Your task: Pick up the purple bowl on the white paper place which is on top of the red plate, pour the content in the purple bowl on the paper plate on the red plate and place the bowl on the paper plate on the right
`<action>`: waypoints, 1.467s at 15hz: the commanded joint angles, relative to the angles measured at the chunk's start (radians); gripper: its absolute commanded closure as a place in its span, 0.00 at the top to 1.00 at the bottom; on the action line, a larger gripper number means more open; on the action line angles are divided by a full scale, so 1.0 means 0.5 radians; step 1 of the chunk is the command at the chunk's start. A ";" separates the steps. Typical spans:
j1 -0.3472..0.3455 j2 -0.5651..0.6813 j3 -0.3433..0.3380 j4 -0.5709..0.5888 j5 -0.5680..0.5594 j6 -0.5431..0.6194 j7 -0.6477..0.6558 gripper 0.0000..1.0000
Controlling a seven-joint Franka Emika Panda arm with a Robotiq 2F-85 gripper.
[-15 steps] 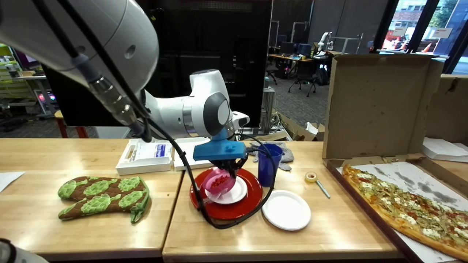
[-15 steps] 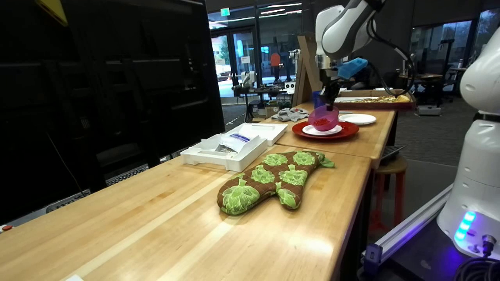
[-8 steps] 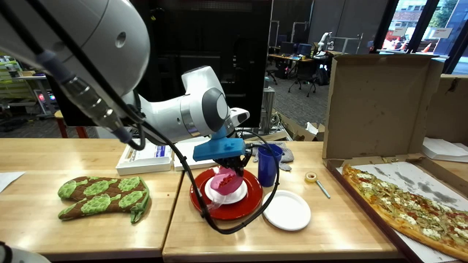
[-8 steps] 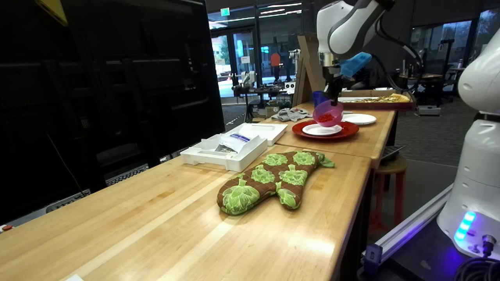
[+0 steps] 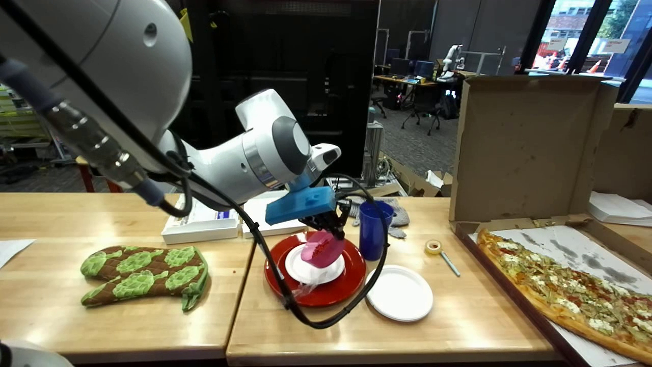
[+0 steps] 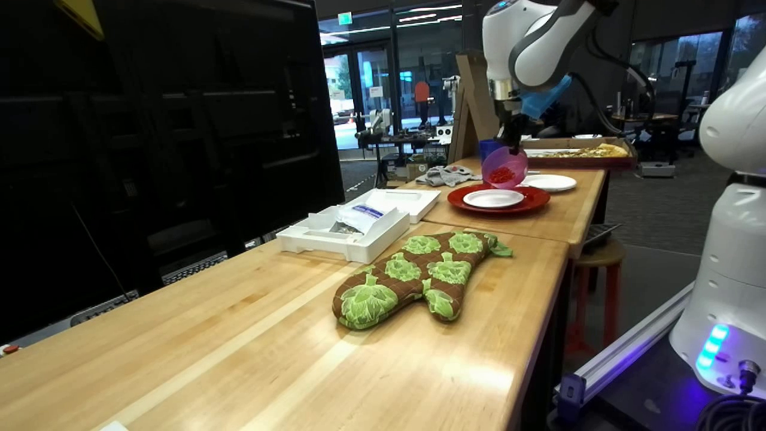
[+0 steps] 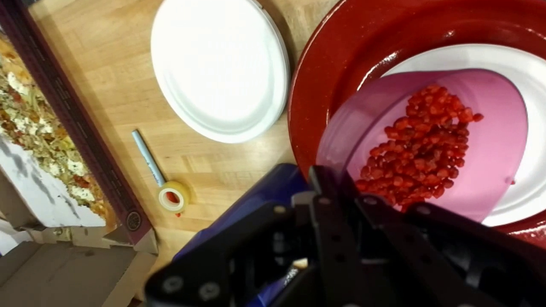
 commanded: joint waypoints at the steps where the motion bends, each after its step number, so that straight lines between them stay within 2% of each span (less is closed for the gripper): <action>1: -0.049 -0.059 0.070 -0.023 -0.210 -0.028 0.207 0.02; 5: -0.030 -0.039 0.092 -0.020 -0.396 -0.078 0.440 0.02; 11: 0.011 0.022 0.142 -0.033 -0.503 -0.135 0.685 0.02; 15: 0.040 0.066 0.189 -0.012 -0.718 -0.276 0.938 0.02; 22: 0.148 0.101 0.193 0.011 -0.926 -0.509 1.159 0.02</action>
